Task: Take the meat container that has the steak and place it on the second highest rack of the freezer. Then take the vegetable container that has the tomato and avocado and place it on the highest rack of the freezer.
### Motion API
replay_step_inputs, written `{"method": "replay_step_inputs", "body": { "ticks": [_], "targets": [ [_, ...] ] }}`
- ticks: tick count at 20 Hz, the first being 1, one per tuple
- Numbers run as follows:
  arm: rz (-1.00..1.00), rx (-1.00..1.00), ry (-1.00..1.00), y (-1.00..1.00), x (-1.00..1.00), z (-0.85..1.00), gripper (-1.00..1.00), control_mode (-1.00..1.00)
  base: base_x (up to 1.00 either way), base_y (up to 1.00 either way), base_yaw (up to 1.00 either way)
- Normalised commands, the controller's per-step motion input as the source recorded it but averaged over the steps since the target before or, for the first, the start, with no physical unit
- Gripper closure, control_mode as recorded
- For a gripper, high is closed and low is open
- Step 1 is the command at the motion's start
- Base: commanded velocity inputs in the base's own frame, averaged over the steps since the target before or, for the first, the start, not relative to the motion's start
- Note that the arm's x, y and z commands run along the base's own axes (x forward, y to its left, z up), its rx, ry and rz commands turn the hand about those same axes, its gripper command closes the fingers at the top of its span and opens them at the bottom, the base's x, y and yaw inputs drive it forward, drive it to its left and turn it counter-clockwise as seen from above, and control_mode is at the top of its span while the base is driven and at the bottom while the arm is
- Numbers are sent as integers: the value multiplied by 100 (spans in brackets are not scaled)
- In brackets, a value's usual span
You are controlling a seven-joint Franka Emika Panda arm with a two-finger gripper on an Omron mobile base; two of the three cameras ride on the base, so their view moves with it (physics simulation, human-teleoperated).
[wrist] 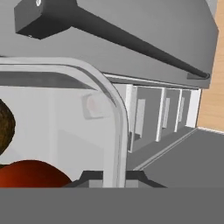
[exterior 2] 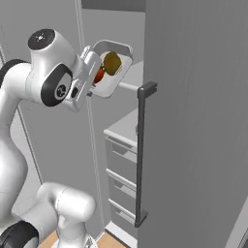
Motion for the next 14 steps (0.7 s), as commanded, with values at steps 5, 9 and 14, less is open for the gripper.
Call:
{"method": "replay_step_inputs", "body": {
  "ticks": [5,9,14],
  "targets": [
    [0,0,0,-12,54,0,100,-100,0,0,0],
    [0,0,0,-36,24,-4,100,-100,0,0,0],
    [0,0,0,-31,10,-17,100,-100,0,0,0]
  ]
}}
